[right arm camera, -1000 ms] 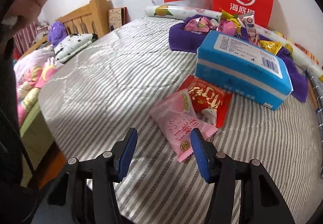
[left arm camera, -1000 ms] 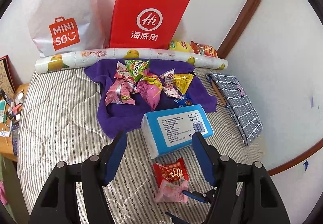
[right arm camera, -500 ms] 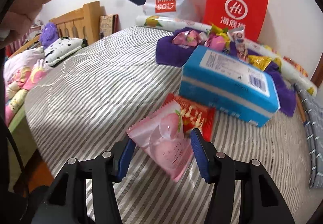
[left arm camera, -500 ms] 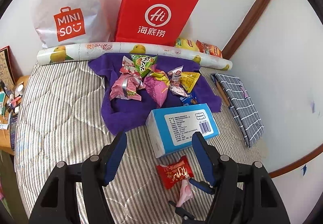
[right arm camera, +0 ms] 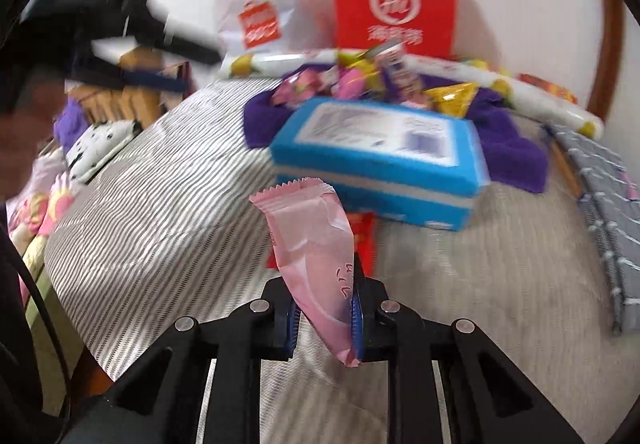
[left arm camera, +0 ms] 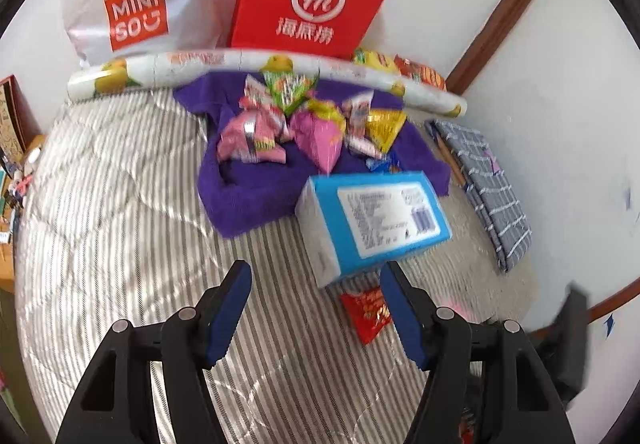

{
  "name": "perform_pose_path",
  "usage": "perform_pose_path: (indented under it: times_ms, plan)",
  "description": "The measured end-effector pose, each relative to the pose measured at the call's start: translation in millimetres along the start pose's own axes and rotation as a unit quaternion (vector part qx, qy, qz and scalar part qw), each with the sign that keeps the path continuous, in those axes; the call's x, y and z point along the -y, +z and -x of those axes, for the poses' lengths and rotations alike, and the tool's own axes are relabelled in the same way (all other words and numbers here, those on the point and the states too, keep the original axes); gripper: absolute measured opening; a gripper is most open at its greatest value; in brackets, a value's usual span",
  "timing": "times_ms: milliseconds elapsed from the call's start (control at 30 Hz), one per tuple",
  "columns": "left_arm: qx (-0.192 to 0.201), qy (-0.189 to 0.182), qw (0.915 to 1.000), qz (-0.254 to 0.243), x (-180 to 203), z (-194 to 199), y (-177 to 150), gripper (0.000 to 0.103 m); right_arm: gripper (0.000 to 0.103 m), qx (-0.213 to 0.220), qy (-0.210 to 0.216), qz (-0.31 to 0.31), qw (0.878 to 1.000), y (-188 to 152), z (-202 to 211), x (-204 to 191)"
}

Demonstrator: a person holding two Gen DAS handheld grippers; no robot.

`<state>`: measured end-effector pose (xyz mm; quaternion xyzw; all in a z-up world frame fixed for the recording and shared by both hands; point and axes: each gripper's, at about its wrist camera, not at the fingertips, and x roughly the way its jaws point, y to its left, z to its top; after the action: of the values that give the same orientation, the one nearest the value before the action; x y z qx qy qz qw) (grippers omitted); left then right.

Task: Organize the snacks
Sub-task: 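Grasp the pink peach-print packet with the right gripper, then grasp the red candy packet with the left gripper while the right holds the pink packet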

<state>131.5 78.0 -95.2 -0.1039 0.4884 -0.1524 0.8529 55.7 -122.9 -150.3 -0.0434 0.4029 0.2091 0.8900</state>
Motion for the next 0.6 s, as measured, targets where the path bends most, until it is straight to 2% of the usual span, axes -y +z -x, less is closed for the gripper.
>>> perform_pose_path:
  times_ms: [333, 600]
  plan:
    - [-0.07, -0.03, 0.9971, -0.004, 21, -62, -38, 0.065, 0.02, 0.02, -0.061, -0.056, 0.996, -7, 36, 58]
    - [-0.093, -0.028, 0.9953, -0.006, 46, -91, -45, 0.065, 0.02, 0.026, -0.07, -0.075, 0.994, -22, 47, 83]
